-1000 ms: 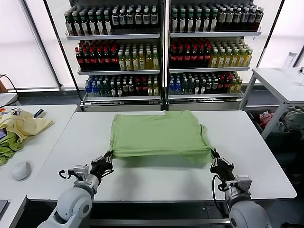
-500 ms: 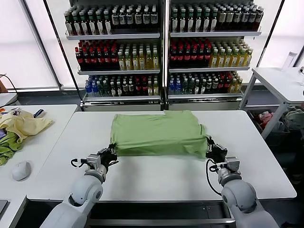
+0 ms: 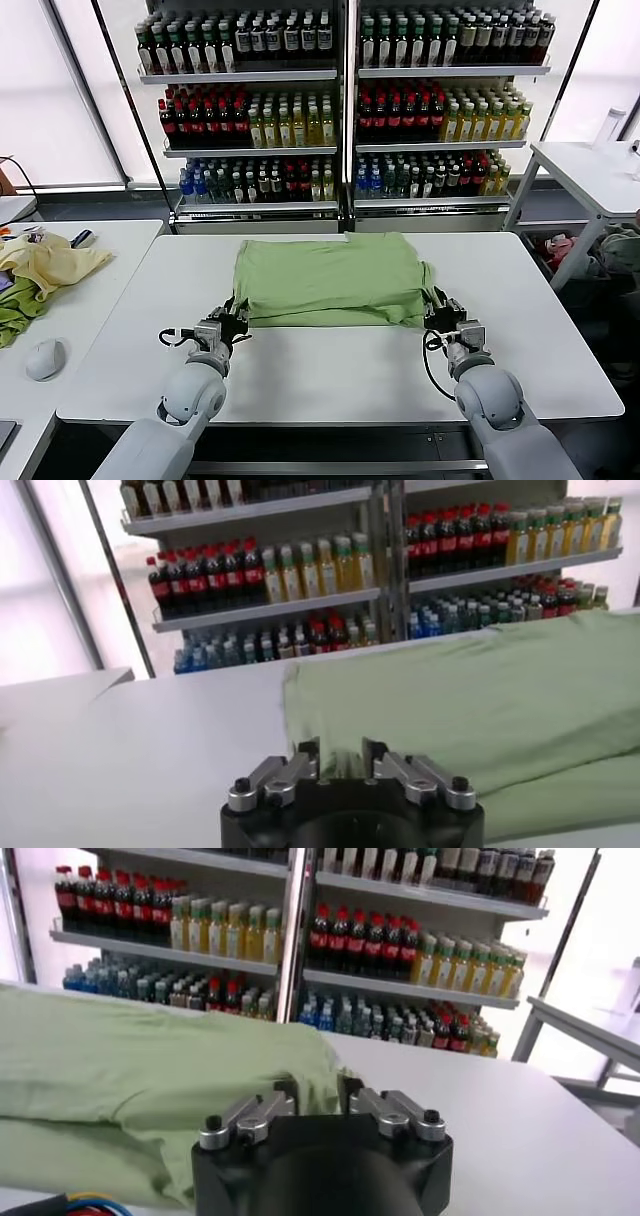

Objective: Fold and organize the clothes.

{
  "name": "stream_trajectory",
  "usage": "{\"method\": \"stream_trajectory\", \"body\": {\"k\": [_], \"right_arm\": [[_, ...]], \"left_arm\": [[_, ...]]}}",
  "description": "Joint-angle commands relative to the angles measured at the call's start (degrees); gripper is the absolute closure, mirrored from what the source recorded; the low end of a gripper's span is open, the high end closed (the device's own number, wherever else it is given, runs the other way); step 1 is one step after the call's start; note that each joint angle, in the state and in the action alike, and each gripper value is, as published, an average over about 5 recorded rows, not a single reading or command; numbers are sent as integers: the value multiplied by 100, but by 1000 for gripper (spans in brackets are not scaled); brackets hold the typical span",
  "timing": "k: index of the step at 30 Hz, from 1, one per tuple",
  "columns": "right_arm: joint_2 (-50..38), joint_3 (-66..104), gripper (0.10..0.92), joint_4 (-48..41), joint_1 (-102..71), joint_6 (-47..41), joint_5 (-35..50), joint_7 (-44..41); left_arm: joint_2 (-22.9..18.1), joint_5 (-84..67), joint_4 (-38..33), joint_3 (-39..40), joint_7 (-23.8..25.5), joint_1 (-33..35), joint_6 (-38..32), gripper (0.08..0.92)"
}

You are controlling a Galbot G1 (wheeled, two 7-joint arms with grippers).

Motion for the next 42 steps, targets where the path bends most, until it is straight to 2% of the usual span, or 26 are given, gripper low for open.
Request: {"method": "stream_trajectory", "body": {"k": [1,6,9,11,14,18,34,38,42], "right_arm": [[-26,173,425,31,-306,-263,343,72],[33,102,278,-119,-221,-510,727,219],[70,-15,220,-195,-79,-623,894,276],[97,-79,213,-247,16,-666,1006,326],[126,-147,253,-314,116,-718,1180,399],[126,-188,353,-342,165,-725,1331,411],[-76,-217,808,74,-132,-640,1403,294],[-180,-110,882,374,-476,-586,1401,270],[-284,92,899,821,-897,-570,1385,266]], "left_arm": [[-17,119,-41,8,-22,115,4,457],[0,-62,54,1,-30,166,131,319],[-21,-260,141,20,-26,76,272,236],[-33,-401,223,34,-28,-16,360,198],[-41,-607,318,50,-48,-132,462,200],[-14,-752,324,68,-54,-152,533,291],[156,-1303,162,-16,-21,-86,620,759],[211,-1365,-15,-80,-11,15,577,854],[294,-1357,-340,-167,-2,236,541,875]]}}
